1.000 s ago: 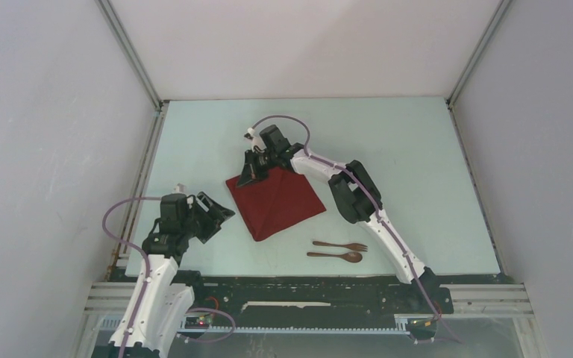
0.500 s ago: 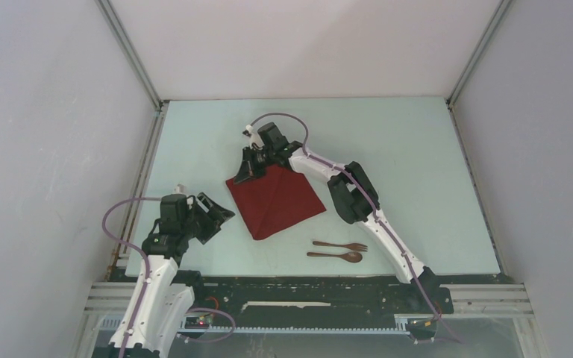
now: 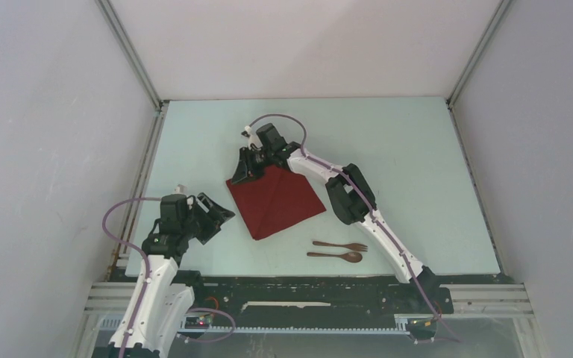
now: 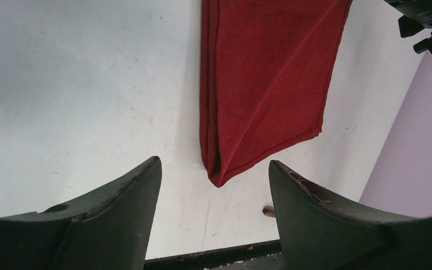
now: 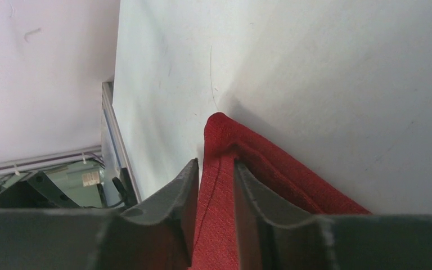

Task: Fold the napkin into a case and place the utensils inside
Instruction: Smooth out the square-folded napkin at the center of the board.

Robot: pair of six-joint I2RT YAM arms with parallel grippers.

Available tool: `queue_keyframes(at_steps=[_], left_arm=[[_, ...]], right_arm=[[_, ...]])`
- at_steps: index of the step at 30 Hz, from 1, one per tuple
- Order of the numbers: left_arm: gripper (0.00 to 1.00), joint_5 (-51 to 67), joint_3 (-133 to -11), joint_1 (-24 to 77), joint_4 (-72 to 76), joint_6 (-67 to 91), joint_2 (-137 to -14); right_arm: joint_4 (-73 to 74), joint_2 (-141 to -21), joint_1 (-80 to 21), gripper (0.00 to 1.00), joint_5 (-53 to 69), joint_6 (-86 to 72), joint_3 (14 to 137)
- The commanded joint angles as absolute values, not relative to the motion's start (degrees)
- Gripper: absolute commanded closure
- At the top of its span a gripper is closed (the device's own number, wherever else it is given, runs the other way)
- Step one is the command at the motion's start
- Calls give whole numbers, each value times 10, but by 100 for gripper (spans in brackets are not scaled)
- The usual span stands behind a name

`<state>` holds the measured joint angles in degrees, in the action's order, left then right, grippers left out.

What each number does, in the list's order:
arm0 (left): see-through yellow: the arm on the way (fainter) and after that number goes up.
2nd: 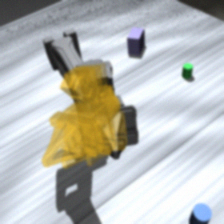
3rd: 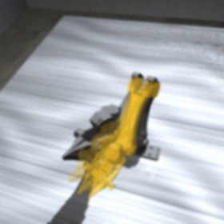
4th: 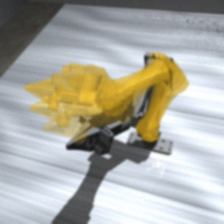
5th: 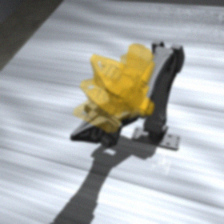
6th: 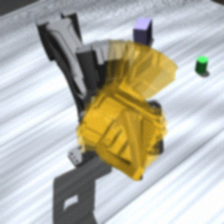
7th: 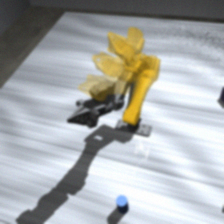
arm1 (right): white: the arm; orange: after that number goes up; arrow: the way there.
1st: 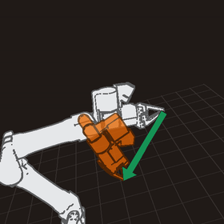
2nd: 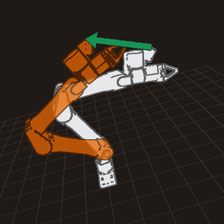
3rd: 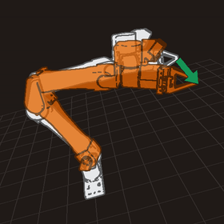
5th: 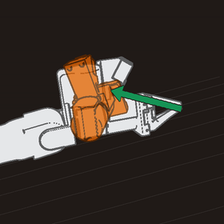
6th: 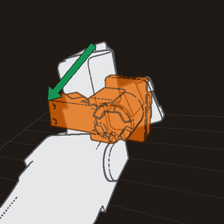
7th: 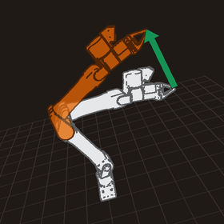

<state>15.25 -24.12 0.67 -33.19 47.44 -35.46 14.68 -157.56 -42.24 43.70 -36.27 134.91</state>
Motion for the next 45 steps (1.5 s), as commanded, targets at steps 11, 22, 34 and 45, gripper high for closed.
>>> queue_keyframes(at_steps=[11,22,34,45], left_arm=[[32,217,-294,2,-192,475,-479],[70,244,-475,6,-84,477,-801],[100,178,-555,-22,-79,444,-981],[100,163,-553,-38,-113,457,-1021]], right_arm=[[175,-1362,-395,34,484,-373,1231],[70,-1320,-297,41,517,-390,1084],[6,-1442,-264,51,535,-451,1166],[-40,-1492,-256,51,536,-471,1170]])
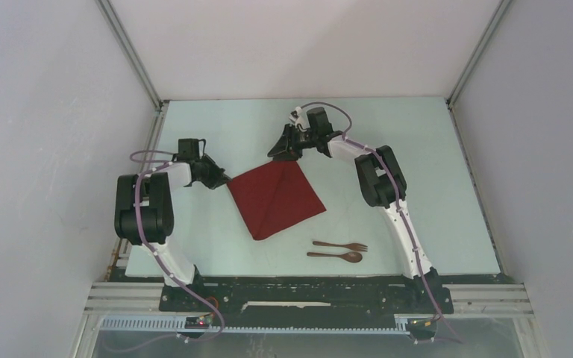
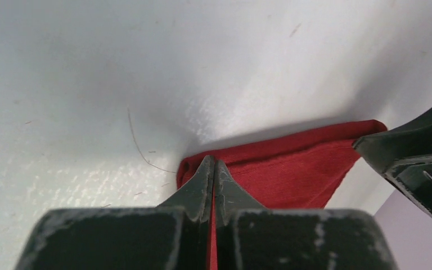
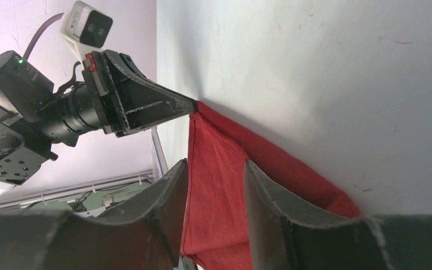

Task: Fold the napkin into a case and place the utensils inside
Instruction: Smooth out the square-folded napkin at the center of the board.

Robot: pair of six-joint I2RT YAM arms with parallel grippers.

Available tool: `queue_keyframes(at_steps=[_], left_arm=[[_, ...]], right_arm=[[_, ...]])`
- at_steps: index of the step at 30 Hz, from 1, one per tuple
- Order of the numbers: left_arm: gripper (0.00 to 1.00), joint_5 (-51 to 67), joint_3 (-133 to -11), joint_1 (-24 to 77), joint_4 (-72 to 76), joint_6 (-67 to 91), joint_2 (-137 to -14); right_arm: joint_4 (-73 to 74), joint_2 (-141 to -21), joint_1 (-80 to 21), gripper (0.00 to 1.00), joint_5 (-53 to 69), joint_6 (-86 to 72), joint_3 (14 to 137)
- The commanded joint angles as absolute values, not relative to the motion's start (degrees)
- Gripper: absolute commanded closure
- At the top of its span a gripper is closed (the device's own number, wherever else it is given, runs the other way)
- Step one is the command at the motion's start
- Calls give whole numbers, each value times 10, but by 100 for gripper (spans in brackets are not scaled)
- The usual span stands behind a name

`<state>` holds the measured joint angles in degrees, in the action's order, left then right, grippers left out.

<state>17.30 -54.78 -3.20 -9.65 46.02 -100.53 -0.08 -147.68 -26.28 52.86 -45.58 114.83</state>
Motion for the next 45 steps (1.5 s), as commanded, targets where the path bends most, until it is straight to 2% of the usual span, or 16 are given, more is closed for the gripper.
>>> queue_keyframes(at_steps=[1,12,13,15,17,19,21,24,28,32,36,45], left_arm=[[100,164,-554,-38,-115,459,-1023],[100,155,-589,-45,-158,432,-1018],[96,163,-596,-43,-156,421,-1012],[76,165,-606,-36,-153,397,-985],[62,164,-604,-30,-149,388,-958],[53,164,-602,-23,-149,386,-937],[51,171,-598,-13,-148,389,-926],[56,204,-575,-4,-123,412,-923],[83,238,-547,-4,-91,446,-953],[98,232,-571,-18,-125,446,-1002],[100,239,-597,-22,-157,435,-1039],[100,226,-621,-22,-210,444,-1078]], right_arm=[[-42,-1494,-256,51,535,-473,1170],[-48,-1506,-257,49,537,-479,1176],[-44,-1503,-259,49,535,-477,1179],[-37,-1495,-262,49,534,-473,1186],[-35,-1487,-264,48,536,-475,1189],[-17,-1476,-265,48,535,-471,1195],[-3,-1461,-266,47,534,-463,1197],[32,-1425,-266,45,527,-449,1180],[6,-1359,-280,42,529,-460,1089],[-86,-1283,-319,28,539,-487,954],[-169,-1235,-375,21,561,-520,839],[-170,-1221,-458,20,562,-515,783]])
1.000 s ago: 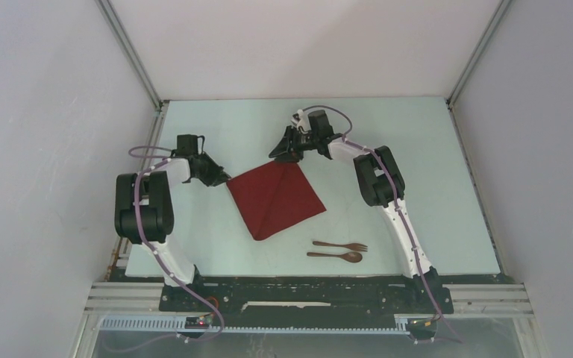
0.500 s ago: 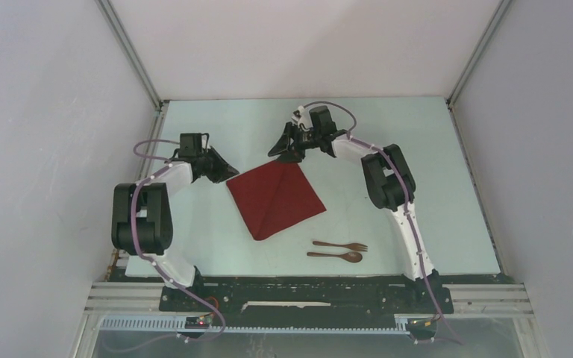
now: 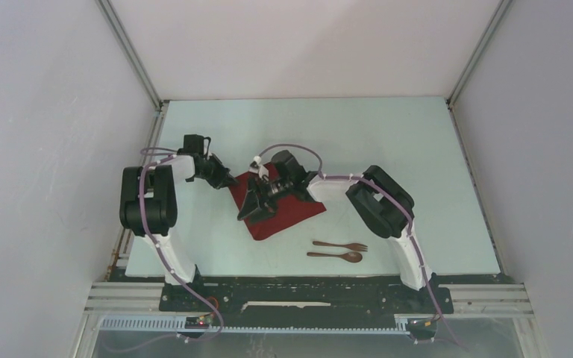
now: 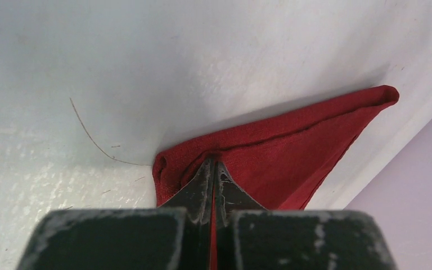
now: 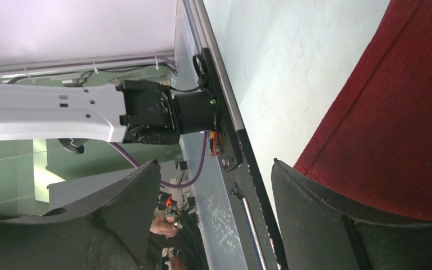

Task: Fold the napkin into a case and place the utensils inside
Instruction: Smooth out the square-folded napkin at the center of the board.

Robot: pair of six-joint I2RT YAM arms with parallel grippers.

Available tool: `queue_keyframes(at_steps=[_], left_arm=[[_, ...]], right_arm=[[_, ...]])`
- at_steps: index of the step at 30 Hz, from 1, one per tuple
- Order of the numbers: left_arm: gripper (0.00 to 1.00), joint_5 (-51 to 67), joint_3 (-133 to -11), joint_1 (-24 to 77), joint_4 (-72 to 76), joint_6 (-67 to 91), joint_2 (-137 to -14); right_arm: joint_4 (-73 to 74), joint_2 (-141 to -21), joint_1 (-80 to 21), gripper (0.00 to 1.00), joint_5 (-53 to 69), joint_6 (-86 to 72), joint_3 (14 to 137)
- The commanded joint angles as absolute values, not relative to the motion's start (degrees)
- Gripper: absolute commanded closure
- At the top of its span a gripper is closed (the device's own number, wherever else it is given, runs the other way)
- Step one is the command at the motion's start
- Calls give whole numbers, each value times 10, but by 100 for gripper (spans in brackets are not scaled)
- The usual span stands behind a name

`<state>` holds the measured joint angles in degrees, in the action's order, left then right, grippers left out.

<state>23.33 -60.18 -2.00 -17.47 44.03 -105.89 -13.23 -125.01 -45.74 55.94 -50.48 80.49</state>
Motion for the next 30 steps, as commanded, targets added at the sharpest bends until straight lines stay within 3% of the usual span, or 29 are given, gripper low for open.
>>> queue_keyframes(at_steps=[1,11,19,30], left_arm=[[100,225,-624,-22,-214,446,-1081],[100,215,-624,-23,-223,452,-1089],[100,216,-627,-23,-224,451,-1097],[100,213,-626,-23,-223,451,-1099]], right_arm=[[-184,-1222,-461,20,561,-522,772],[-286,-1269,-473,21,567,-573,720],[-227,-1208,-475,20,541,-523,723],[-252,-1266,-507,21,545,-531,714]])
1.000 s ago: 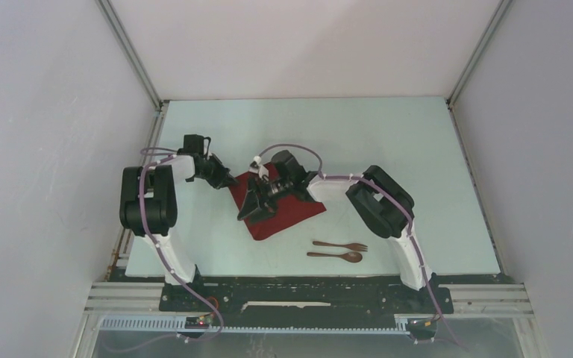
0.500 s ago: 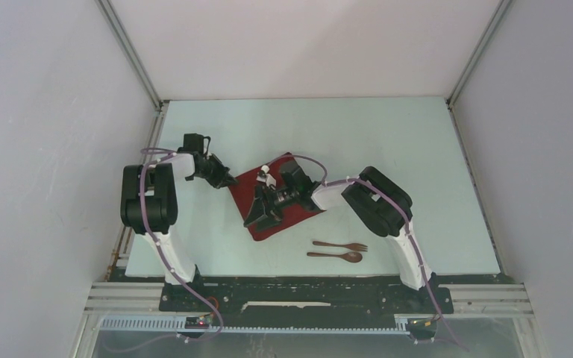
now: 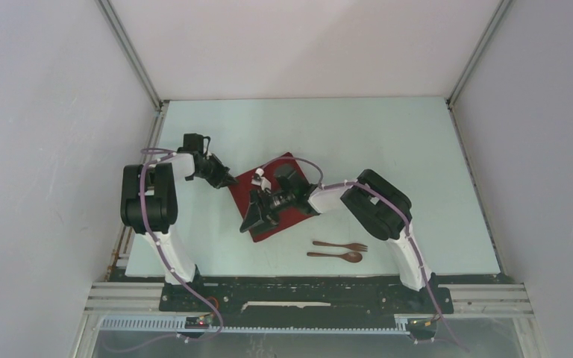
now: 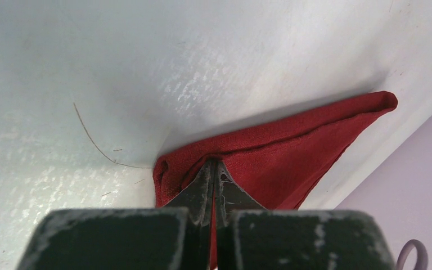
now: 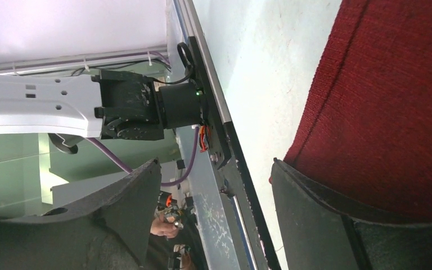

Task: Fold the napkin into a case and place the utensils inside
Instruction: Smooth out the square-folded napkin at the center of the board.

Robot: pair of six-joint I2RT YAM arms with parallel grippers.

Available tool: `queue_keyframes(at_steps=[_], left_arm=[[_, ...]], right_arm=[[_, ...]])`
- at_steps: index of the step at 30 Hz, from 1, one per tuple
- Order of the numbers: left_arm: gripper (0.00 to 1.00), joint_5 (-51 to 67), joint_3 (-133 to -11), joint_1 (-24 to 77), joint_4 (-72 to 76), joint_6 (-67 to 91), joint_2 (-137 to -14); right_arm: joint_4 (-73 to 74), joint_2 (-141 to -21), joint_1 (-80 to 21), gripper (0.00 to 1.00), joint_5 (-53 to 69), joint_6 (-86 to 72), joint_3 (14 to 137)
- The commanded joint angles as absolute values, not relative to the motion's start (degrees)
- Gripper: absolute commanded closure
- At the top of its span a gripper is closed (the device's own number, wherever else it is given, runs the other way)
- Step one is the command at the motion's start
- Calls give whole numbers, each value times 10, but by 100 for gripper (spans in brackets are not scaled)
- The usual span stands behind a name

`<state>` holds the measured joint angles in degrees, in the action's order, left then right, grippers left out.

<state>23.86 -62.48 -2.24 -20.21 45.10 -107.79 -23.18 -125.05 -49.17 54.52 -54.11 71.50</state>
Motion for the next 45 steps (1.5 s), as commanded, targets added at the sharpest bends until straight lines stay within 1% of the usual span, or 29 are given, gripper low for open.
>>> queue_keyframes(at_steps=[1,4,7,12,15,21,25,28,31,32,33,36,37,38,39,40,43,45], left_arm=[[100,213,-626,-23,-223,451,-1099],[100,214,-628,-23,-223,451,-1099],[100,214,-628,-23,-223,451,-1099],[100,216,-631,-23,-223,451,-1101],[100,214,-631,-23,-223,451,-1102],[100,212,-634,-23,-224,449,-1104],[100,205,-637,-23,-228,439,-1094],[100,203,-646,-23,-239,424,-1085],[100,200,-655,-22,-254,407,-1060],[99,196,-656,-22,-257,404,-1043],[95,196,-660,-22,-263,401,-1024],[72,208,-679,-22,-286,394,-956],[63,208,-687,-22,-297,390,-936],[57,203,-699,-22,-307,385,-914],[53,191,-709,-22,-321,376,-894],[50,176,-717,-22,-336,367,-876],[48,128,-724,-28,-368,349,-825],[48,98,-716,-34,-375,347,-791]], right_arm=[[-253,-1269,-507,22,545,-530,711],[-220,-1262,-504,23,529,-504,707],[-181,-1228,-502,22,511,-477,708],[-165,-1181,-510,22,509,-472,712],[-165,-1191,-516,22,509,-468,712],[-158,-1252,-518,24,501,-450,709],[-139,-1238,-517,23,481,-432,708],[-93,-1195,-518,23,459,-408,715],[15,-1147,-526,23,411,-353,735],[62,-1132,-531,22,380,-330,747],[108,-1115,-538,22,343,-309,758],[260,-1096,-573,24,128,-258,810],[313,-1099,-591,23,63,-247,838],[362,-1107,-610,23,-1,-241,869],[404,-1117,-625,23,-49,-239,899],[442,-1131,-642,23,-87,-239,931],[539,-1183,-667,27,-160,-252,1029],[585,-1225,-681,37,-195,-257,1099]])
